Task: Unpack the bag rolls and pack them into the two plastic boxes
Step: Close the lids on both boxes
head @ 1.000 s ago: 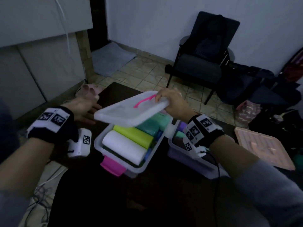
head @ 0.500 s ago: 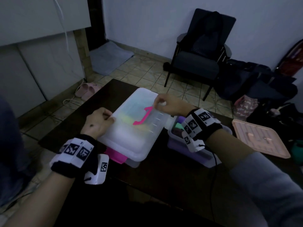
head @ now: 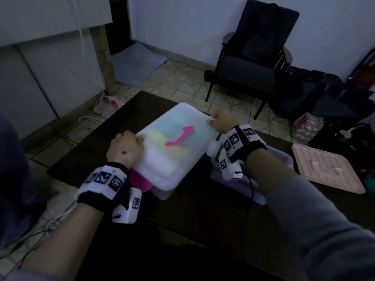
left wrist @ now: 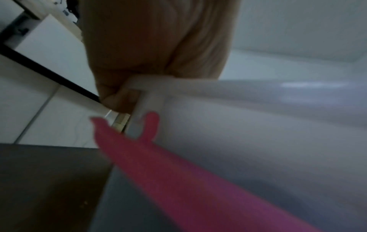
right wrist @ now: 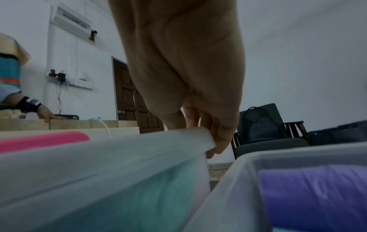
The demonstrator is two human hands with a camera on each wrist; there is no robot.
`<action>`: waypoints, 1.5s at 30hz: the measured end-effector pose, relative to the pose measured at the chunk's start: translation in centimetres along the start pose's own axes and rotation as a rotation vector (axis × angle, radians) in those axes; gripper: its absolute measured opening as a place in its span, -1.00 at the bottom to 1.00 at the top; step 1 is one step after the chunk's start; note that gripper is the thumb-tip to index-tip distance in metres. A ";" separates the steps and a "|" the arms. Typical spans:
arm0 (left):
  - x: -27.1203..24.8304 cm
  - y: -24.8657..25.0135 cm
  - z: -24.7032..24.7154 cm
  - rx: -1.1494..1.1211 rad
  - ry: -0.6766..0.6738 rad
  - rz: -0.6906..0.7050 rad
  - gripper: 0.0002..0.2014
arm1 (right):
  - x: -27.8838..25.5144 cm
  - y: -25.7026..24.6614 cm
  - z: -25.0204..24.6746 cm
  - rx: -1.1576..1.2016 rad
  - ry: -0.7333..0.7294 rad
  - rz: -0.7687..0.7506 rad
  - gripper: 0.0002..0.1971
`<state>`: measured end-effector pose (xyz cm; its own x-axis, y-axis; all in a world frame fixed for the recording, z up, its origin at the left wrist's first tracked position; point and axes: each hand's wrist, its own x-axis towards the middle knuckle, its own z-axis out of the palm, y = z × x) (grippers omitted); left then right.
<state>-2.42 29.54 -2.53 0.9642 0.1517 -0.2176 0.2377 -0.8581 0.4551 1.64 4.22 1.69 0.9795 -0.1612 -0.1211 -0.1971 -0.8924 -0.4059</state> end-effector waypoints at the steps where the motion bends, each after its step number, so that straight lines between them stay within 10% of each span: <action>1: 1.2 -0.2 -0.3 0.007 -0.013 0.029 -0.51 | -0.3 0.1 0.1 0.014 0.025 0.008 -0.66; 9: 6.4 0.7 -2.3 0.014 -0.090 0.274 -0.53 | -3.8 1.6 1.6 0.185 0.113 0.090 -0.64; 16: 7.0 0.5 -1.4 -0.041 -0.066 0.233 -0.52 | -10.0 5.9 3.5 -0.035 0.056 0.382 -0.43; 25: 5.4 0.3 -0.3 0.093 0.124 0.240 -0.36 | -11.0 9.0 4.1 -0.088 0.046 0.358 -0.47; 45: 3.9 1.3 -1.3 -0.067 0.082 0.176 -0.39 | -11.6 13.6 -0.4 -0.077 0.150 0.417 -0.50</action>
<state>1.84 29.61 -1.70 0.9973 0.0438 -0.0594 0.0689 -0.8411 0.5365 -12.35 -6.18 -2.10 0.8131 -0.5685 -0.1251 -0.5786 -0.7658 -0.2807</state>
